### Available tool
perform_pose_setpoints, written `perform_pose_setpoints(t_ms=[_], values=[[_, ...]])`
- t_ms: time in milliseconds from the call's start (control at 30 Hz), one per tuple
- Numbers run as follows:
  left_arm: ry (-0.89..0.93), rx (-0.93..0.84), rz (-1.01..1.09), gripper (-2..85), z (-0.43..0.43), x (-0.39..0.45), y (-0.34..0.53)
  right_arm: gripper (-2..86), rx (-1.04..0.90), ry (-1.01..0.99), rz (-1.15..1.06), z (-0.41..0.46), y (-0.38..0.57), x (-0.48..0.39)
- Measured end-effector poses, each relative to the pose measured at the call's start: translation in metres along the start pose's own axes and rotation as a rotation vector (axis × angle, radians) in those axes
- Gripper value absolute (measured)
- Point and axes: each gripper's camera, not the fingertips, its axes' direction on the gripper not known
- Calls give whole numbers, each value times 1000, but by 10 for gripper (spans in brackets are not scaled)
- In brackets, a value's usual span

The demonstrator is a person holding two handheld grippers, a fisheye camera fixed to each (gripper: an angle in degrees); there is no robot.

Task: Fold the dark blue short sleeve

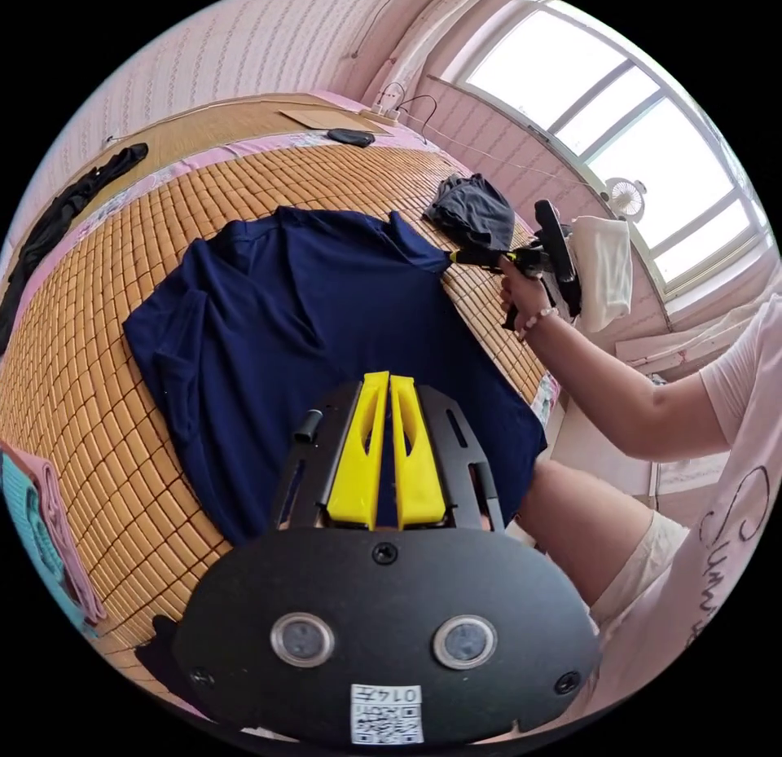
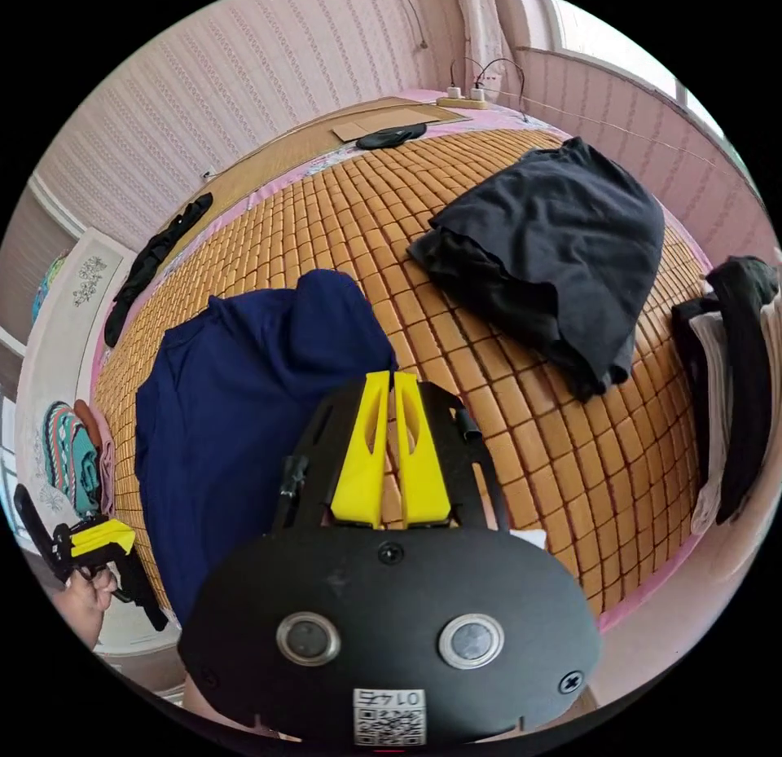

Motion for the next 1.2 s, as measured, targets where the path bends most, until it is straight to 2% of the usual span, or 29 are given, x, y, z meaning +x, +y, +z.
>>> perform_pose_setpoints(t_ms=[67, 367, 467, 533, 633, 800, 833, 967, 1067, 1200], values=[[1, -24, 24, -9, 12, 6, -26, 5, -60, -18, 30, 2, 4, 12], [-20, -2, 235, 10, 131, 42, -215, 74, -54, -198, 150, -11, 7, 42], [-49, -45, 306, 54, 185, 55, -276, 68, -42, -208, 148, -10, 0, 40], [-31, -142, 336, 65, 232, 59, -310, 40, -49, -210, 149, -8, -6, 40], [-21, -248, 360, 13, 275, 58, -328, 14, -74, -270, 146, -8, -14, 42], [99, -94, 459, -6, 261, 63, -328, 5, -5, -290, 126, -42, -18, 45], [73, -78, 465, -6, 266, 62, -326, 5, -6, -285, 125, -44, -19, 44], [56, -168, 385, 12, 303, 45, -321, 8, -98, -242, 130, -30, -29, 38], [53, -106, 274, 46, 281, 25, -324, 17, -112, -208, 122, -32, -36, 28], [67, 97, 180, 52, 194, -11, -292, 58, -102, -143, 124, -45, -44, 18]])
